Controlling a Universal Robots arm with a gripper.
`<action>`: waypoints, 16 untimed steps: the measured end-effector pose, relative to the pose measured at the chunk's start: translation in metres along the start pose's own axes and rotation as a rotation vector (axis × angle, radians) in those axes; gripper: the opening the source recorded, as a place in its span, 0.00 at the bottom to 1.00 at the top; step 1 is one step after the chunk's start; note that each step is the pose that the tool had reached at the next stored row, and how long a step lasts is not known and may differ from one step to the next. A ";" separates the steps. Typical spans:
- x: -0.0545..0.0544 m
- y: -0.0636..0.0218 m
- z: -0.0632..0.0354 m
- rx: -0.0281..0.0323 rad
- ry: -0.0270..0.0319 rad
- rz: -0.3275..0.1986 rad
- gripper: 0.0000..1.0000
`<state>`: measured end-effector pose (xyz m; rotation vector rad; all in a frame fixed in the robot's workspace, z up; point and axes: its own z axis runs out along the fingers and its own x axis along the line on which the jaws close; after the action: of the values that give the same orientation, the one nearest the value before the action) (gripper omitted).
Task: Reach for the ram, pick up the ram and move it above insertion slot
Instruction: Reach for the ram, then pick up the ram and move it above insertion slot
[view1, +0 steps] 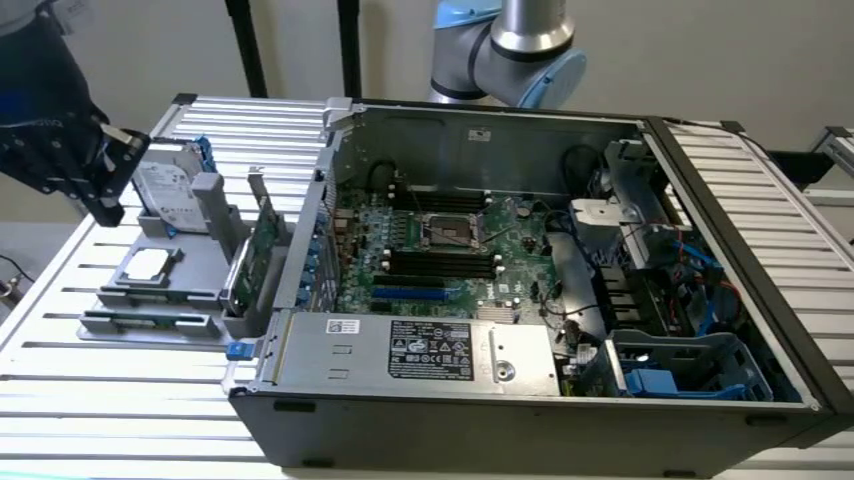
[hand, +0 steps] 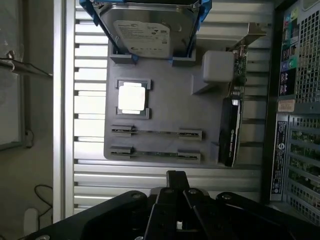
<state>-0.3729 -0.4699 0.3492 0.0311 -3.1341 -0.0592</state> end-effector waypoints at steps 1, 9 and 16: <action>0.000 0.0000 0.0001 0.0001 0.0018 -0.010 0.11; 0.000 -0.0001 0.0003 0.0011 0.0091 -0.151 0.11; 0.000 -0.0001 0.0005 0.0020 0.0149 -0.278 0.11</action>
<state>-0.3730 -0.4700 0.3487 0.4643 -3.0902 -0.0566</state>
